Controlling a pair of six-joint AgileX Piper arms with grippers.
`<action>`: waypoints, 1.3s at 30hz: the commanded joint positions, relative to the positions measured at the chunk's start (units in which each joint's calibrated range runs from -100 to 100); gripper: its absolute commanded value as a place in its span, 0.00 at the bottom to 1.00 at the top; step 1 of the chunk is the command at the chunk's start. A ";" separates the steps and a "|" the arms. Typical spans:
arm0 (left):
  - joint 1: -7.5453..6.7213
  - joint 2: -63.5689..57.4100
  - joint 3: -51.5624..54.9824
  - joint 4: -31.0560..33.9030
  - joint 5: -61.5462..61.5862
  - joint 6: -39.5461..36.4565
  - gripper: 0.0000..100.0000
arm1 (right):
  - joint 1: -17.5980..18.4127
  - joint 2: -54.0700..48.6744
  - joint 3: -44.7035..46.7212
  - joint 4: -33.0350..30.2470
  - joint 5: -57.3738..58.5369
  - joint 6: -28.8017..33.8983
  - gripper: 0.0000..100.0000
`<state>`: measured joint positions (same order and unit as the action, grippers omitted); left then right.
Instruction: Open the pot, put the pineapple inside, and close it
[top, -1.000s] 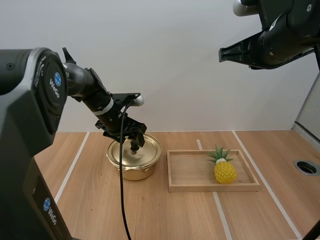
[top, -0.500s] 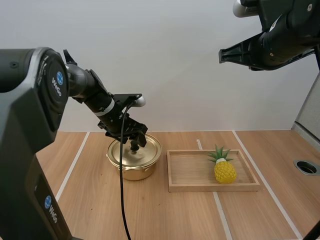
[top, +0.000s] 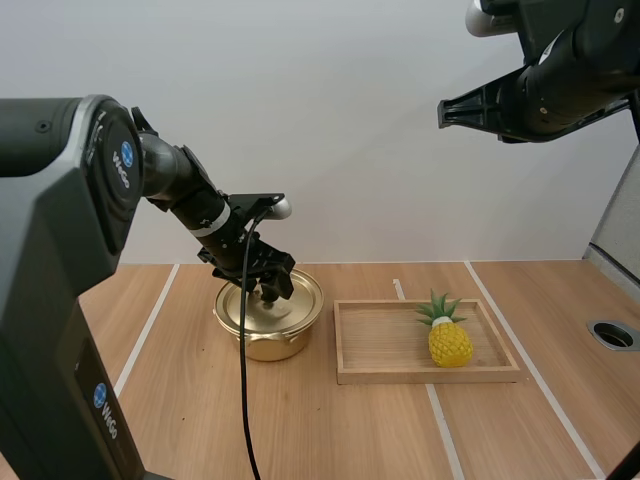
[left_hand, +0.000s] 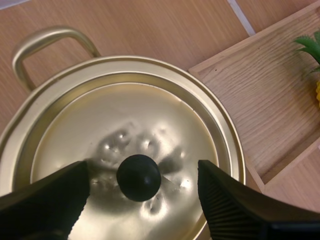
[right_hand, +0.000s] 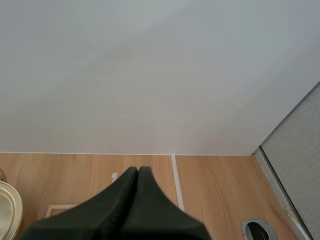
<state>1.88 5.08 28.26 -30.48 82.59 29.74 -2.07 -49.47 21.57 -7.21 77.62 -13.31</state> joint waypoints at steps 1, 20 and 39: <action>-0.10 0.81 0.13 -0.17 0.69 0.24 1.00 | -0.22 -0.48 -0.57 0.08 0.21 -0.52 0.00; -0.10 0.58 0.13 2.01 2.10 -2.02 0.00 | -0.22 -1.22 -0.57 0.08 0.37 -0.52 0.00; -0.10 -19.51 -9.60 -3.82 -13.02 -2.37 0.00 | -0.22 -1.22 -0.57 0.51 0.80 -0.52 0.00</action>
<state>1.88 -11.08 19.83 -31.63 73.05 27.87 -2.07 -49.87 21.57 -7.21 78.32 -13.38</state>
